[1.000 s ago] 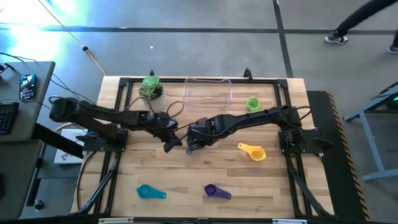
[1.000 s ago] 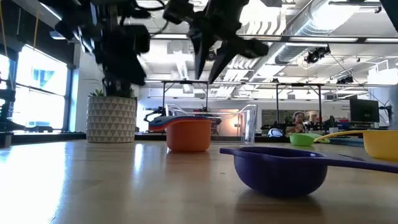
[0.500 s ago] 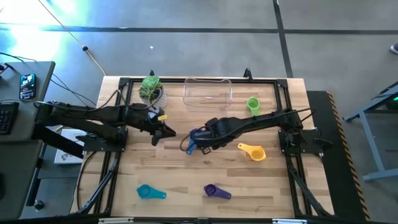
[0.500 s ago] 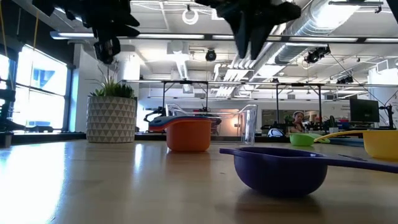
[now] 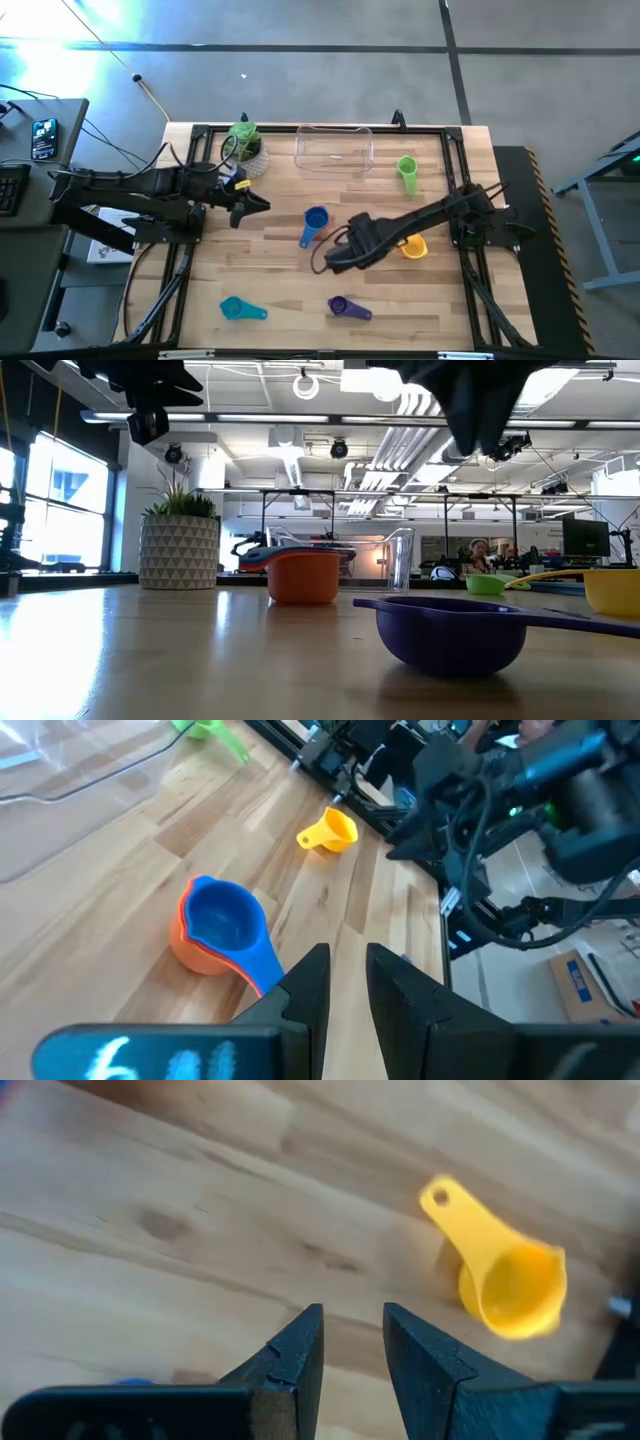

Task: Nest measuring cups in basket
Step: Stack the yellow measuring cup on top of the blue measuring cup

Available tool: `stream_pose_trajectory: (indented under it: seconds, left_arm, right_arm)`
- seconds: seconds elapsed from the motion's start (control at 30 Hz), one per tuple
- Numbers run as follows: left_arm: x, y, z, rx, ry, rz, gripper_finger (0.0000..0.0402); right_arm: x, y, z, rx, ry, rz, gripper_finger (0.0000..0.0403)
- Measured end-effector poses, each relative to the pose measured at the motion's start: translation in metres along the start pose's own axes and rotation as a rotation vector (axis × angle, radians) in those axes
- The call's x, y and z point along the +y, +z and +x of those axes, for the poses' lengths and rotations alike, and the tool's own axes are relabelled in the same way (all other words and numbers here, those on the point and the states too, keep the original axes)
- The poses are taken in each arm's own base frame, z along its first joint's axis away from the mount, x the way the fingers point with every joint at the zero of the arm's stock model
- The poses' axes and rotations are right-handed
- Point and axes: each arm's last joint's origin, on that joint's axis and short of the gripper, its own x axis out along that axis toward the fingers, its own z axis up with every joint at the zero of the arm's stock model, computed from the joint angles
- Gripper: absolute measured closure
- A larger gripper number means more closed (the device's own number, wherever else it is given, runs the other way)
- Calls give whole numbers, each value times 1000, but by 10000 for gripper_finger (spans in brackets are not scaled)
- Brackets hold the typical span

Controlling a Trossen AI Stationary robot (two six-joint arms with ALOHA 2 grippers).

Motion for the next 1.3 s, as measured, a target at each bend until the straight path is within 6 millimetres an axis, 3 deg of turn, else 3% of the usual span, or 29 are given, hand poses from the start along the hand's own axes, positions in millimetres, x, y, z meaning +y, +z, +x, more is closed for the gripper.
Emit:
stream_pose_trajectory:
  seconds: [0.23,0.7,0.97,1.1,1.3]
  left_arm:
    - [0,-1,0,5,4,-1,342]
    - [2,-1,0,-13,50,-28,342]
    - [3,-1,0,-19,58,-40,342]
    - [3,0,-1,-34,76,-55,342]
    - [4,0,-1,-60,107,-79,342]
  right_arm:
    - [-19,-29,15,26,-46,115,304]
    - [-104,-66,42,13,53,432,304]
    - [-123,-65,65,-33,-16,374,304]
    - [-127,-66,74,-25,-31,256,304]
    - [-126,-67,86,20,86,33,304]
